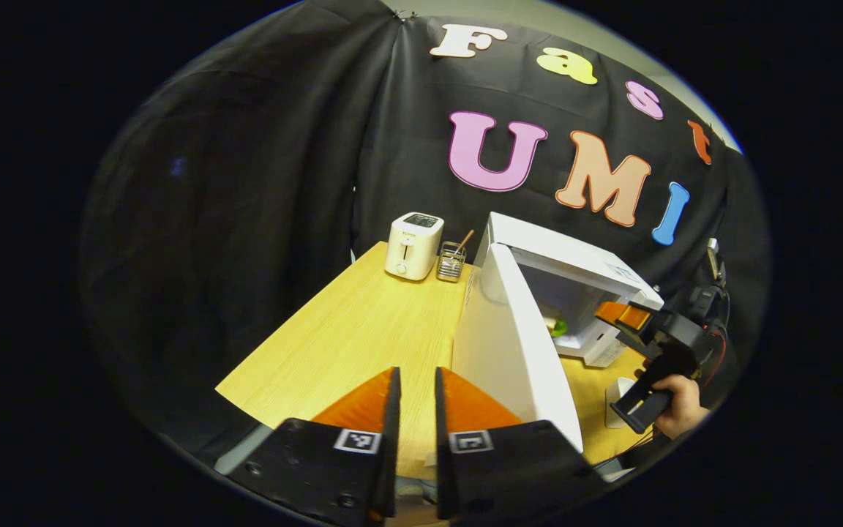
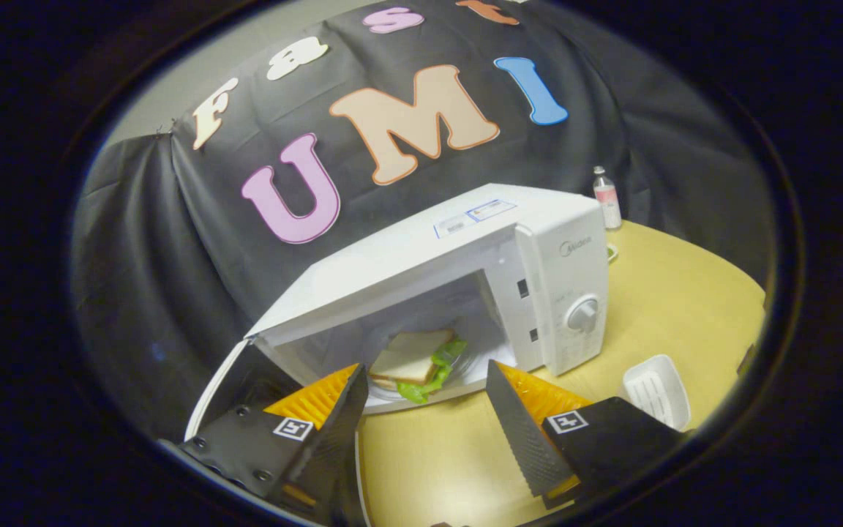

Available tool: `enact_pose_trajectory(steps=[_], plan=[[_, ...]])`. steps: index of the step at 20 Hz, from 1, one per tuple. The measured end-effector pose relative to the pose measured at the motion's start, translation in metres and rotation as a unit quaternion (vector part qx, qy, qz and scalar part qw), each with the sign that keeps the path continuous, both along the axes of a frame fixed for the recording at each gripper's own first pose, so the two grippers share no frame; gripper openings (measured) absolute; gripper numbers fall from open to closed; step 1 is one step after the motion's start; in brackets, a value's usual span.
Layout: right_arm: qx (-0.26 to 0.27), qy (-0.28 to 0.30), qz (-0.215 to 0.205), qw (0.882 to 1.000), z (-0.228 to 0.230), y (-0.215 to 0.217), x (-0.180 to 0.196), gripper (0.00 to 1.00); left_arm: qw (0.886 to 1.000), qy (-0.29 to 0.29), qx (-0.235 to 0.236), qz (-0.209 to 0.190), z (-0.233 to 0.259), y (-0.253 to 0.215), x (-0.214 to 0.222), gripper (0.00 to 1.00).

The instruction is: Open the microwave oven with the left hand, put the food in, and close the microwave oven.

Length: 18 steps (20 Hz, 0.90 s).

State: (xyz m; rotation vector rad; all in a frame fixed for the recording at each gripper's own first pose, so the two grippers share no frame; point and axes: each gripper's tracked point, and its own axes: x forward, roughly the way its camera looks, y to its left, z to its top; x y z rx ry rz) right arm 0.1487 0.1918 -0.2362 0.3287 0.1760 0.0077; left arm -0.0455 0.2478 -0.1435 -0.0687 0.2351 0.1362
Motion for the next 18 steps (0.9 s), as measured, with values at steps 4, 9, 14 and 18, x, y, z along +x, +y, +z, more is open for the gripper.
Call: enact_pose_trajectory(steps=[4, 9, 14, 18], plan=[[-0.013, -0.006, 0.003, 1.0, 0.009, -0.006, -0.027, 0.9, 1.0, 0.013, -0.014, -0.007, -0.007, -0.006, -0.002, 0.01], [-0.033, 0.009, -0.005, 0.999, -0.008, -0.018, -0.056, 0.99, 0.999, 0.034, -0.02, -0.021, -0.02, -0.019, -0.006, 0.0], [-0.065, 0.037, -0.026, 0.997, -0.02, -0.049, -0.086, 1.0, 0.998, 0.044, -0.017, -0.043, -0.027, -0.04, -0.007, 0.01], [-0.081, 0.033, -0.05, 0.995, -0.009, -0.077, -0.108, 1.0, 0.997, 0.056, -0.023, -0.057, -0.034, -0.059, -0.004, 0.01]])
